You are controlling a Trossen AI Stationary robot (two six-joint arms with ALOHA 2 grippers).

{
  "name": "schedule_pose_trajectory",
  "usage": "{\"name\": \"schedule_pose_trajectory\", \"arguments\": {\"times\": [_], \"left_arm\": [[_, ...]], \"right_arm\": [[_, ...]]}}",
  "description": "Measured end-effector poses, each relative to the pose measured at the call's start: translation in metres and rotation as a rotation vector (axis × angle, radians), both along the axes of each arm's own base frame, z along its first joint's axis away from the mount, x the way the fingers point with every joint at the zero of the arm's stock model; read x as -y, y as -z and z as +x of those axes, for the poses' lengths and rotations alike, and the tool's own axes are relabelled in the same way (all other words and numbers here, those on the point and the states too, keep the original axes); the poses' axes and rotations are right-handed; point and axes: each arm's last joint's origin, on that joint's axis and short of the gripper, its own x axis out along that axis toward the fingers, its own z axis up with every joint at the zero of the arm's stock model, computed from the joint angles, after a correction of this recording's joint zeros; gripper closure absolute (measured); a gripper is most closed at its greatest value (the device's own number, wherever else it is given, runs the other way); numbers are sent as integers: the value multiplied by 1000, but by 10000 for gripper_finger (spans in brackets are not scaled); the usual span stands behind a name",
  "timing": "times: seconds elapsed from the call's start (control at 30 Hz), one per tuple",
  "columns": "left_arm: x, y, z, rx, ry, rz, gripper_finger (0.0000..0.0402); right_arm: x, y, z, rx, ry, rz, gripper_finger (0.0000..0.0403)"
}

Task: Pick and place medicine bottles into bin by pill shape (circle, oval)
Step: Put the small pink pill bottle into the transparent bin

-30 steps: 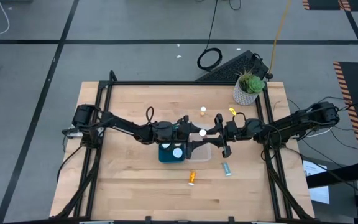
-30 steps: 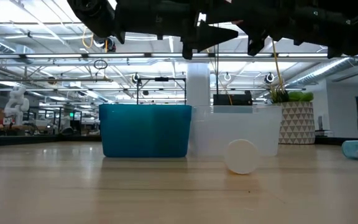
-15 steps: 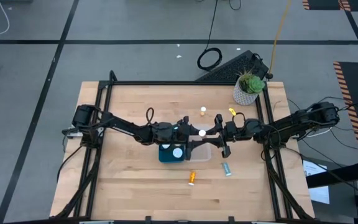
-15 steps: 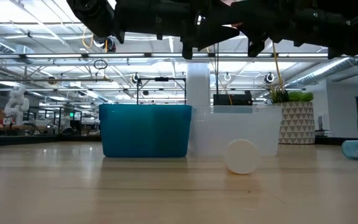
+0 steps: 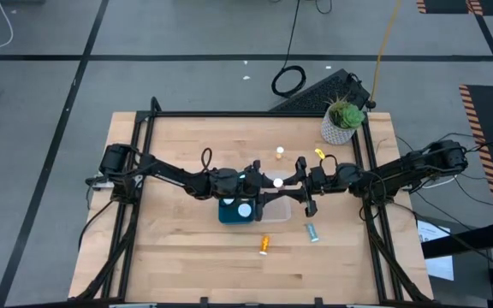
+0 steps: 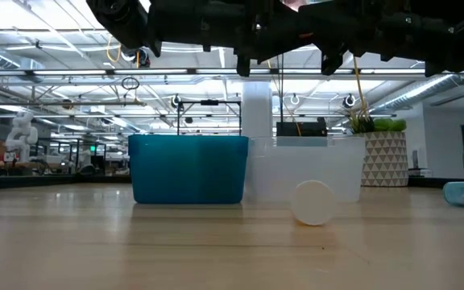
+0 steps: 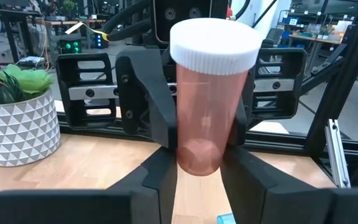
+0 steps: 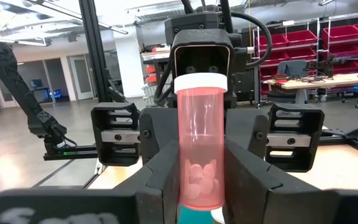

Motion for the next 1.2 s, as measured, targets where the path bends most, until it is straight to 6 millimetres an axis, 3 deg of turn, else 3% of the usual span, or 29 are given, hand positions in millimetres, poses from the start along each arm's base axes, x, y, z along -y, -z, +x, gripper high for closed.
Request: {"name": "schedule_pose_trajectory", "arguments": {"times": [0.37, 0.7, 0.87, 1.2], "left_arm": [[0, 1, 0, -9, 0, 4, 287], [0, 0, 0, -9, 9, 3, 287], [0, 4, -1, -52, 7, 7, 286], [0, 14, -2, -159, 7, 15, 286]], "right_arm": [[0, 0, 0, -1, 24, -24, 284], [1, 1, -1, -25, 23, -15, 131], [1, -2, -9, -89, 21, 9, 80], [5, -20, -37, -311, 107, 68, 77]]}}
